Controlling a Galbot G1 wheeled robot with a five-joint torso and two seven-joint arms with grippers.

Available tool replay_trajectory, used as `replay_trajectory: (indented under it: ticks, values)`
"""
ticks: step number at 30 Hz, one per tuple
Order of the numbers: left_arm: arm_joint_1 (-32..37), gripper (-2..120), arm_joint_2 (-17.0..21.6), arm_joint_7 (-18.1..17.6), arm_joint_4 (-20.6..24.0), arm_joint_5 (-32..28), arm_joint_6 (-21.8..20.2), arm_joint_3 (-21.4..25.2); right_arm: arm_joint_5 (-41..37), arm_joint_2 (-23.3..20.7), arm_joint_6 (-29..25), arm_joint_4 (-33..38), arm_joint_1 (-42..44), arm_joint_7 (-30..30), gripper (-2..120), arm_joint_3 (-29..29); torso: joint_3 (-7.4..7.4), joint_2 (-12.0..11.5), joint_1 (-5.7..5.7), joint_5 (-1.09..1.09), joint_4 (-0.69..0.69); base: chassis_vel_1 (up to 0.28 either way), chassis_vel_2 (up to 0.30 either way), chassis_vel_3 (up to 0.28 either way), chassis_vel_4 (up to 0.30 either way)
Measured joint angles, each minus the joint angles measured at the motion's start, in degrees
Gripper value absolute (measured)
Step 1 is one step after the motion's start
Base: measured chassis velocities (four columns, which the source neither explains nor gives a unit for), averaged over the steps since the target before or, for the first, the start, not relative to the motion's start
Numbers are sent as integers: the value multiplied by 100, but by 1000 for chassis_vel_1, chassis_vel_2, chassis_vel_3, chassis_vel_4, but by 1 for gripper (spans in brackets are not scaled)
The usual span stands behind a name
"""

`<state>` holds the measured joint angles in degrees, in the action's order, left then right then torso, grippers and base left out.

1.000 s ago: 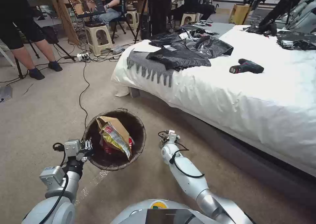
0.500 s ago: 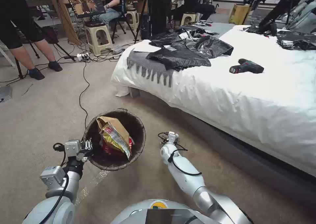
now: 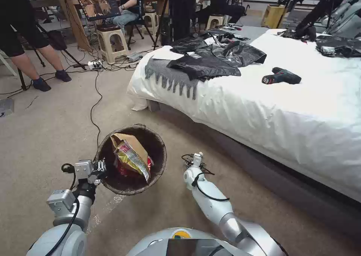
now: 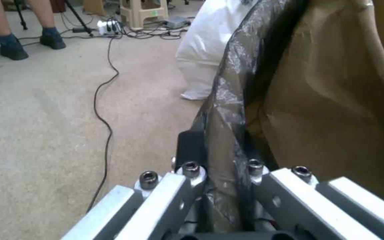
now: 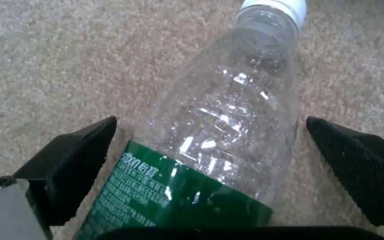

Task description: Pick up the trash bin, then pick up the garbage from the floor and place it into the trash bin.

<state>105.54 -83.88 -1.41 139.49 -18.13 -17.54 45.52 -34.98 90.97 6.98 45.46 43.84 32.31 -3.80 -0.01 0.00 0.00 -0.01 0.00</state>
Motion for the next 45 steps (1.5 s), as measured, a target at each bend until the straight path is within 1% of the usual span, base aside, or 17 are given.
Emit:
replay_trajectory:
  ticks: [2, 6, 7, 9, 11, 12, 15, 17, 20, 27, 31, 32, 36, 37, 40, 41, 45]
  values:
    - [-2, 0, -1, 0, -3, 1, 4, -1, 12, 0, -15, 3, 7, -11, 98, 3, 0, 0, 0, 0, 0, 0, 0, 0, 0]
    - [-5, 0, -8, 0, -18, 10, 30, -3, 22, -1, -26, 72, 42, -30, 80, 21, 0, 0, 0, 1, 1, 0, 0, 0, 0]
    - [-5, 0, -8, 0, -18, 10, 30, -3, 22, -1, -26, 72, 42, -30, 80, 21, 0, 0, 0, 1, 1, 0, 0, 0, 0]
    - [-5, 0, -8, 0, -18, 10, 33, -3, 21, -3, -23, 93, 51, -28, 74, 24, 0, 0, 0, 1, 0, 0, 0, 0, 0]
    - [-6, 0, -4, 0, -19, 10, 35, -1, 22, -6, -21, 106, 59, -26, 64, 25, 0, 0, 0, 1, 1, 0, 0, 0, 0]
    - [-6, 0, -4, 0, -19, 10, 35, -1, 22, -6, -21, 106, 59, -26, 64, 25, 0, 0, 0, 1, 1, 0, 0, 0, 0]
    - [-6, 0, 7, 0, -19, 4, 37, 5, 29, -26, -17, 146, 87, -23, 50, 27, 0, 0, 0, 1, 1, 0, 0, 0, 0]
    - [-6, 0, 10, 0, -20, 2, 39, 5, 28, -36, -13, 167, 99, -23, 48, 30, 0, 0, 0, 1, 1, 0, 0, 0, 0]
    - [-13, 0, 21, 0, -25, -4, 43, 6, 19, -80, 11, 242, 133, -24, 41, 38, 0, 0, 0, 2, 2, 0, 0, 0, 0]
    - [-19, 0, 25, 2, -34, -18, 52, 20, 63, -224, 50, 446, 231, -65, 41, 95, 1, 0, 0, 2, 1, 0, 0, 0, 0]
    - [-18, 0, 42, 3, -34, -38, 56, 46, 349, -560, 87, 991, 470, -307, 37, 255, 2, -1, 0, 0, -2, 0, 0, 0, 0]
    - [-18, 0, 42, 3, -34, -38, 56, 46, 349, -560, 87, 991, 470, -307, 37, 255, 2, -1, 0, 0, -2, 0, 0, 0, 0]
    - [-13, 0, 66, 7, -31, -54, 58, 53, 528, -1053, 125, 1865, 697, -559, 34, 480, 1, -1, 0, 1, 0, 0, 0, 0, 0]
    - [-13, 0, 66, 7, -31, -54, 58, 53, 528, -1053, 125, 1865, 697, -559, 34, 480, 1, -1, 0, 1, 0, 0, 0, 0, 0]
    - [-6, 0, 81, 9, -17, -80, 59, 74, 472, -1524, 213, 2608, 842, -793, 34, 682, 1, -1, 0, 1, 0, 0, 0, 0, 0]
    - [-6, 0, 81, 9, -17, -80, 59, 74, 472, -1524, 213, 2608, 842, -793, 34, 682, 1, -1, 0, 1, 0, 0, 0, 0, 0]
    - [5, 0, 93, 12, 3, -109, 55, 92, 381, -2210, 288, 3576, 956, -1178, 34, 962, 1, -1, 0, 1, -1, 0, 0, 0, 0]
